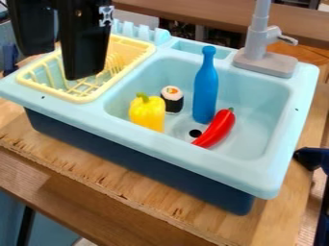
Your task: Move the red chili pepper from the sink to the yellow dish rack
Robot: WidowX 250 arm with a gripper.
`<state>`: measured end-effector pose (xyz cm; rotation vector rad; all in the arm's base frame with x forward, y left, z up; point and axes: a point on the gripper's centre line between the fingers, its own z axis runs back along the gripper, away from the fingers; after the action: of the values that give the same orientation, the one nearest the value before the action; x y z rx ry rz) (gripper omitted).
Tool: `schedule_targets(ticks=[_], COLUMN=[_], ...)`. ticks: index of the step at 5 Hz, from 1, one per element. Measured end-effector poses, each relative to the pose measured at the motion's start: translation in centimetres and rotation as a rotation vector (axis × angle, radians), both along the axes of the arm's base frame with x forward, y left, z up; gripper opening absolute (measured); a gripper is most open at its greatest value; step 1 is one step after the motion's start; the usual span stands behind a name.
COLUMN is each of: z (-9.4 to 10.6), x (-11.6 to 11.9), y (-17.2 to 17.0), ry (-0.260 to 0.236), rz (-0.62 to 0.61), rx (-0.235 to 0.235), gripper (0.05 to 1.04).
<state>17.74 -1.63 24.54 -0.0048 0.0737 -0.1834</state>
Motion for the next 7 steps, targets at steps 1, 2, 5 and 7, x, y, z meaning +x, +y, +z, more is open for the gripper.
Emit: schedule_targets(ticks=[1,2,5,7], z=[-0.3,-2.1,-4.7,-8.5], x=[0.2,4.0,10.8,13.0], y=[0.0,-1.0,-2.0,-4.1], ry=[0.014,-0.056,-0.206,-0.280], rz=[0.005,0.015,-0.003,-0.024], rx=[0.003,0.043,0.004,-0.063], gripper=[1.000,1.000,1.000,0.999])
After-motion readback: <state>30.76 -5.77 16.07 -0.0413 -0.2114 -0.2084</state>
